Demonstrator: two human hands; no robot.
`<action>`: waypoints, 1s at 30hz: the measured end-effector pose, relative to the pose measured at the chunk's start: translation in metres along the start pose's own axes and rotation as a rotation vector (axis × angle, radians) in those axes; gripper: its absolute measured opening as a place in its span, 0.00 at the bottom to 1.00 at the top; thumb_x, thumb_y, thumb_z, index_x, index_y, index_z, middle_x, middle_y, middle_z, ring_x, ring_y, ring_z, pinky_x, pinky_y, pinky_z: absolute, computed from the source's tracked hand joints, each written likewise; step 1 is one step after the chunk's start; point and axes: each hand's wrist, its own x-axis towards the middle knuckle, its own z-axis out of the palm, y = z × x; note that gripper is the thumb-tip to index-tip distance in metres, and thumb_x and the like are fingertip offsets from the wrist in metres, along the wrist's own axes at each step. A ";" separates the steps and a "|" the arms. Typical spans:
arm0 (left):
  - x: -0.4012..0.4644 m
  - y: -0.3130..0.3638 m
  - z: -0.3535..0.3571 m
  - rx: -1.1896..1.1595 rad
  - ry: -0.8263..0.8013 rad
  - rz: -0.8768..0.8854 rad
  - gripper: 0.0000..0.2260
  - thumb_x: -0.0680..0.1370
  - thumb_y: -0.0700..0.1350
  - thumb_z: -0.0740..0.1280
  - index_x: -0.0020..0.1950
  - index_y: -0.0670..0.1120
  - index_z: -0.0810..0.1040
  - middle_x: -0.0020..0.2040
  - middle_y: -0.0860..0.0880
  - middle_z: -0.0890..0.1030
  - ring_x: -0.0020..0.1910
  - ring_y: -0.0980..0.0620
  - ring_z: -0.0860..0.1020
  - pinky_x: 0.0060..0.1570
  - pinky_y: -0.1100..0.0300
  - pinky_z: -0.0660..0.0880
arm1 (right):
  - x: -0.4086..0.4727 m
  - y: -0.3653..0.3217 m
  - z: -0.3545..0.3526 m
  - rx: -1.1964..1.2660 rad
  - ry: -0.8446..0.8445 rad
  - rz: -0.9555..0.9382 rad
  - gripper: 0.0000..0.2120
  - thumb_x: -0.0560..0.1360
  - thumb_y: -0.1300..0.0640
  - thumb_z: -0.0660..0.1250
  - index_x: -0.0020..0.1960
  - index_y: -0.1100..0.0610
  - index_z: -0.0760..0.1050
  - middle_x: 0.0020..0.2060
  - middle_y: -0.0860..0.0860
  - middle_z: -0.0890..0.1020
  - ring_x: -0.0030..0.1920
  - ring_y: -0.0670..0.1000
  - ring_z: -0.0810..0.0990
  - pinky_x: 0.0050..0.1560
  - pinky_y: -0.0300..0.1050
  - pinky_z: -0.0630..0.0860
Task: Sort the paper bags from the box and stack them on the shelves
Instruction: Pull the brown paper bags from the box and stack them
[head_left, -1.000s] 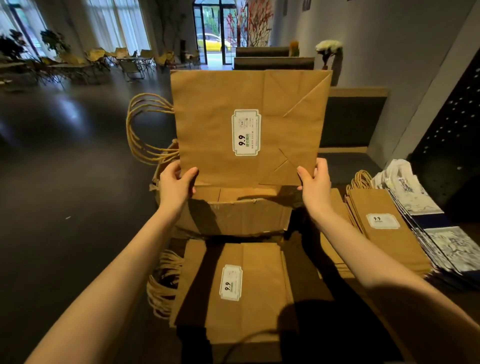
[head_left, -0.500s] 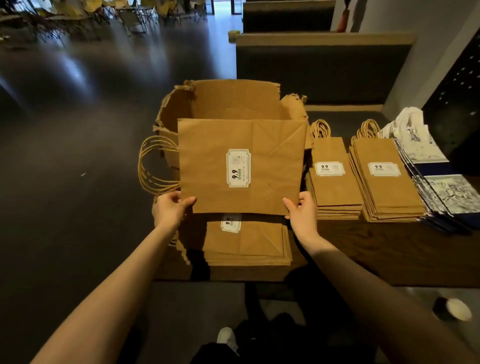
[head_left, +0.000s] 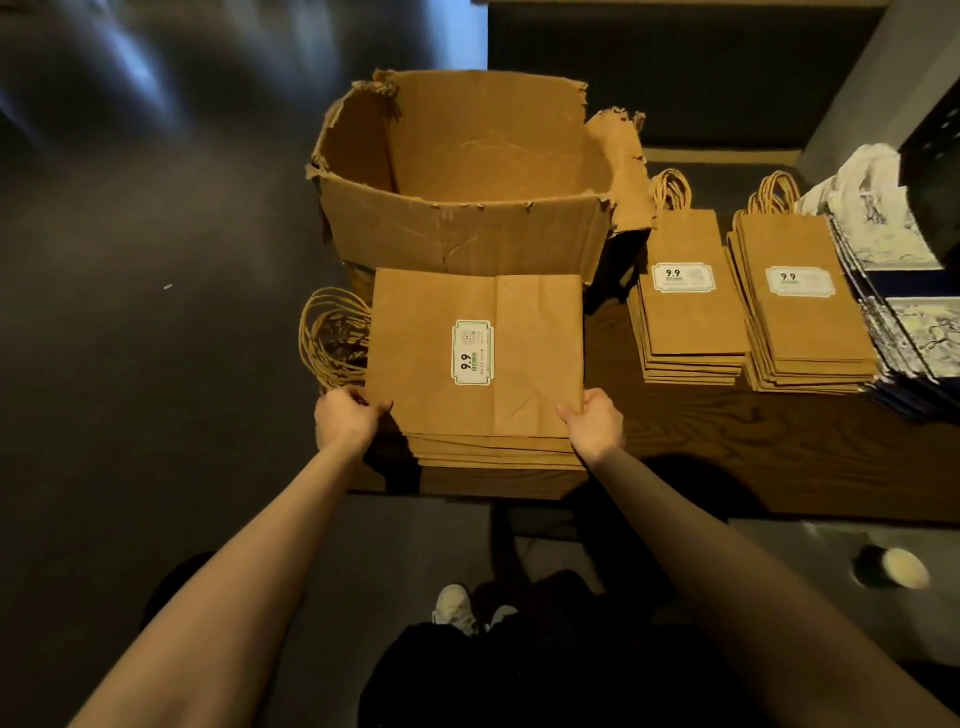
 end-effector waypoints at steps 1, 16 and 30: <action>0.000 -0.001 0.002 -0.002 -0.006 -0.012 0.10 0.73 0.49 0.72 0.48 0.45 0.76 0.54 0.44 0.79 0.56 0.43 0.77 0.54 0.47 0.76 | 0.000 0.001 0.003 -0.025 -0.006 0.013 0.17 0.78 0.53 0.64 0.62 0.61 0.70 0.60 0.58 0.77 0.61 0.60 0.75 0.58 0.50 0.71; 0.002 0.008 0.009 0.044 -0.156 -0.073 0.13 0.77 0.47 0.68 0.50 0.38 0.74 0.55 0.39 0.79 0.55 0.39 0.76 0.51 0.51 0.74 | 0.010 -0.004 0.016 0.013 -0.149 0.152 0.34 0.77 0.53 0.65 0.74 0.64 0.52 0.71 0.61 0.63 0.71 0.60 0.63 0.70 0.50 0.59; -0.007 -0.003 0.005 -0.300 -0.451 -0.385 0.26 0.76 0.56 0.66 0.66 0.40 0.70 0.60 0.41 0.76 0.57 0.41 0.75 0.53 0.47 0.70 | 0.034 -0.002 -0.008 0.183 -0.182 0.295 0.36 0.77 0.48 0.64 0.74 0.66 0.54 0.73 0.60 0.62 0.72 0.61 0.62 0.68 0.51 0.62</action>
